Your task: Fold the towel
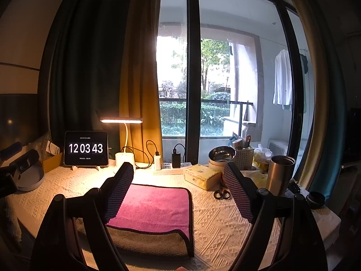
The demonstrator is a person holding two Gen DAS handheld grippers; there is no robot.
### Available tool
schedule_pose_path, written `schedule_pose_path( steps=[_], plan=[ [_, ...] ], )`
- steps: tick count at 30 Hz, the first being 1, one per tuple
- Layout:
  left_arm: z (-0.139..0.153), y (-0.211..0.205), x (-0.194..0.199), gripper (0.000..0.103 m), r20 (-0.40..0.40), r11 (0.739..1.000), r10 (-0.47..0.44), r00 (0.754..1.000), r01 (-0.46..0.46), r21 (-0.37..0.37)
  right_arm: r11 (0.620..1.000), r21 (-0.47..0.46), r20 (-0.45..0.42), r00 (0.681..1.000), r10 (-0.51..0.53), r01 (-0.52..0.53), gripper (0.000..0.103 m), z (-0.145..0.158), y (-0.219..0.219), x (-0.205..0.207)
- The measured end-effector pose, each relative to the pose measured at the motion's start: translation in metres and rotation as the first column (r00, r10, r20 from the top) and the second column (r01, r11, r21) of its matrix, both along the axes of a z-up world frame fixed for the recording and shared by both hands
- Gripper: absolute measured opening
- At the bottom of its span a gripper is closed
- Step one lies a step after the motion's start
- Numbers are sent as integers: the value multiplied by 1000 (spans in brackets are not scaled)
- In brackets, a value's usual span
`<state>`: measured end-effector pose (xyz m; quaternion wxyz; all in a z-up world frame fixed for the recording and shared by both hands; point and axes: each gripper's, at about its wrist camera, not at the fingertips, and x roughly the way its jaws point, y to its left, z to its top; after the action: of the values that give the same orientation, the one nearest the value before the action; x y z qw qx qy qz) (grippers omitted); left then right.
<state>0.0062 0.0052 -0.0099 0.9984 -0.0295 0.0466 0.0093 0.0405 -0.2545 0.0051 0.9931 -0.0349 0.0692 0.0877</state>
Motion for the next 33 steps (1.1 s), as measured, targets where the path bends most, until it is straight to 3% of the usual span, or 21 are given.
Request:
schedule_pose_path(
  steps=[33],
  plan=[
    [-6, 0, 9, 103, -51, 1000, 0, 999, 0, -3, 1000, -2, -101, 995, -18, 18, 85, -15, -2, 18]
  ],
)
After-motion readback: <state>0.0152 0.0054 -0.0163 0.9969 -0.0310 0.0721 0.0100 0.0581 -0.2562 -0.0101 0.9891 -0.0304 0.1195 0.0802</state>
